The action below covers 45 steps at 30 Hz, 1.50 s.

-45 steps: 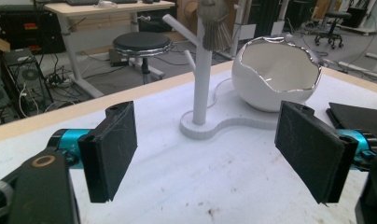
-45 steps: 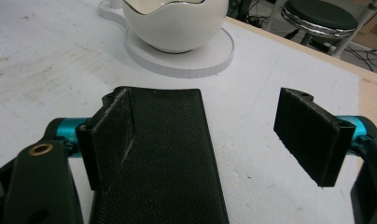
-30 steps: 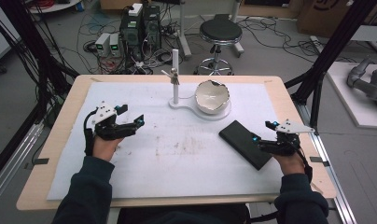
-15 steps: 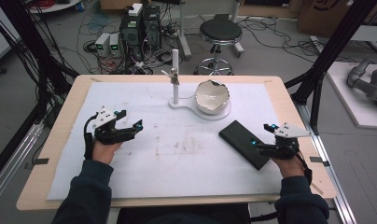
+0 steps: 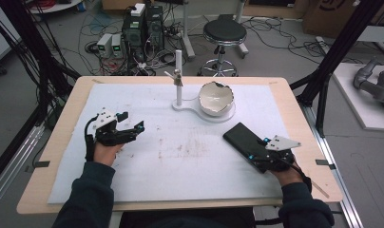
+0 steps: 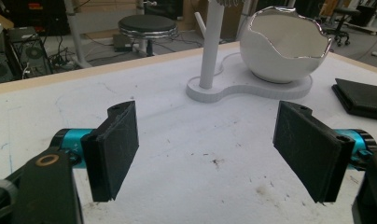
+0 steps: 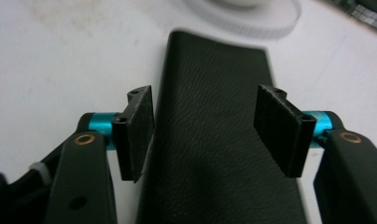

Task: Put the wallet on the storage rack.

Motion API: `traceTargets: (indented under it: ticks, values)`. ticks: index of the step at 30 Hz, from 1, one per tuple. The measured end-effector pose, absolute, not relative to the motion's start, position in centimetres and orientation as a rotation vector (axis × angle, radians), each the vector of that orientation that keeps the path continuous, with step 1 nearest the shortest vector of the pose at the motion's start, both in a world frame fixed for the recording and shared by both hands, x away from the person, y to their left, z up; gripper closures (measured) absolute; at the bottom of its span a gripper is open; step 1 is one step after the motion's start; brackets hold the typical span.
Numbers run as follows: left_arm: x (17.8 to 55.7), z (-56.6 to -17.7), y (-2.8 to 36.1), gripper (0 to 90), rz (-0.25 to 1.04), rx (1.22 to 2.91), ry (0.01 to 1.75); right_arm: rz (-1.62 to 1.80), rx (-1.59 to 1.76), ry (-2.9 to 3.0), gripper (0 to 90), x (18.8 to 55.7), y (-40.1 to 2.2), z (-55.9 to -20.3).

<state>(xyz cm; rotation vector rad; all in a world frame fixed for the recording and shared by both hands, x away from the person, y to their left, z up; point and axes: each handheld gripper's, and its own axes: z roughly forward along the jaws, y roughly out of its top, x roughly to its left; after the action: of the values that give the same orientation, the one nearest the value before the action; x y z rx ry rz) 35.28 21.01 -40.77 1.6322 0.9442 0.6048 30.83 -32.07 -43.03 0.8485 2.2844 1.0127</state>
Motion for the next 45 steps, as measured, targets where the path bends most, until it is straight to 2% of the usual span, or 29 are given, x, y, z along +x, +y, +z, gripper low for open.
traceTargets:
  ticks: [1,6,11,14,19,22,24,25,26,31,45]
  values:
    - [35.3,-40.7,21.1,22.2,0.605,1.625,0.947,1.011,0.847,2.291,30.6,30.8,-31.8,-43.2]
    - [35.5,-41.0,21.3,22.2,0.592,1.626,0.964,0.968,0.818,2.305,20.8,31.2,-31.5,-43.5]
    - [35.4,-41.0,21.3,22.2,0.592,1.621,0.965,0.896,0.794,2.369,21.8,31.4,-30.8,-44.1]
    - [35.3,-41.0,21.4,22.2,0.601,1.616,0.973,0.869,0.759,2.384,26.5,31.3,-30.6,-44.1]
    - [35.4,-41.1,21.5,22.2,0.595,1.611,0.979,0.77,0.728,2.397,44.4,31.2,-30.4,-44.1]
    - [35.4,-41.1,21.4,22.2,0.591,1.614,0.978,0.774,0.769,2.399,49.4,31.3,-30.4,-43.9]
    - [35.4,-41.1,21.3,22.2,0.59,1.616,0.977,0.756,0.774,2.4,57.2,31.2,-30.2,-43.7]
    - [35.4,-41.1,21.3,22.2,0.588,1.616,0.976,0.746,0.749,2.401,64.2,31.1,-30.0,-43.5]
    - [35.4,-41.1,21.3,22.2,0.588,1.617,0.978,0.746,0.749,2.401,64.2,31.1,-30.0,-43.5]
    - [35.4,-41.2,21.2,22.2,0.584,1.62,0.971,0.712,0.758,2.396,77.8,30.8,-29.4,-42.9]
    - [35.4,-41.3,21.4,22.2,0.582,1.614,0.982,1.057,0.978,2.289,83.8,31.2,-32.3,-40.3]
